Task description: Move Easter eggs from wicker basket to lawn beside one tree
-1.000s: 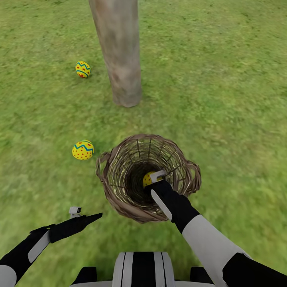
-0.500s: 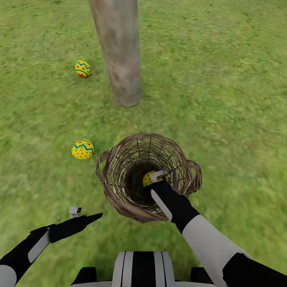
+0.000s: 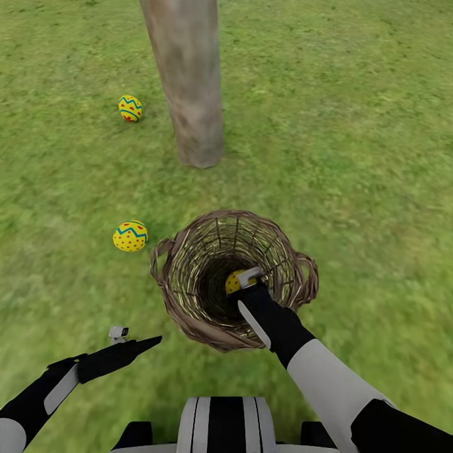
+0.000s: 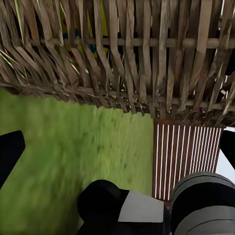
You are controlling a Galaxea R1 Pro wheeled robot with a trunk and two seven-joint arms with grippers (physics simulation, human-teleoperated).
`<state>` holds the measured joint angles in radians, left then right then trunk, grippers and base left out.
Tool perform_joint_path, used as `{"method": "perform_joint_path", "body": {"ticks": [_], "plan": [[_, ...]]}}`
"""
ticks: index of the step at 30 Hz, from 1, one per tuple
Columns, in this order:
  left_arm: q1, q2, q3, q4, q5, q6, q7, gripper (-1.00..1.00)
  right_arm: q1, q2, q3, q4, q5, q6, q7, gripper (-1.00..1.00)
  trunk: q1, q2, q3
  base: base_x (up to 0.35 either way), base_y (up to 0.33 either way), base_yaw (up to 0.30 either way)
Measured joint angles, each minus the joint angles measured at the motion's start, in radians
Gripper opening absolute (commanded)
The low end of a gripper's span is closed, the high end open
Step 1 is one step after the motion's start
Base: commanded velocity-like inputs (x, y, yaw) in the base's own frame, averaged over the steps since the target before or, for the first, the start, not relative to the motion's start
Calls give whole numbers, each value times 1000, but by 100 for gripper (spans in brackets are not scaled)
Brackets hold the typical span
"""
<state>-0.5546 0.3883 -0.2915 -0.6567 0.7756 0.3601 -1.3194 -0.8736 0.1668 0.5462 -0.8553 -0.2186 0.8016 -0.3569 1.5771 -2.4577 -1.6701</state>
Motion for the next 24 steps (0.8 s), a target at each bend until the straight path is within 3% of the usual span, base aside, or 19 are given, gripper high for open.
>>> {"method": "perform_joint_path", "body": {"ticks": [24], "plan": [[0, 0, 6, 3, 2, 1, -2, 100, 2, 1, -2, -11, -9, 17, 14, 100, 0, 0, -16, 0, 0, 0]]}}
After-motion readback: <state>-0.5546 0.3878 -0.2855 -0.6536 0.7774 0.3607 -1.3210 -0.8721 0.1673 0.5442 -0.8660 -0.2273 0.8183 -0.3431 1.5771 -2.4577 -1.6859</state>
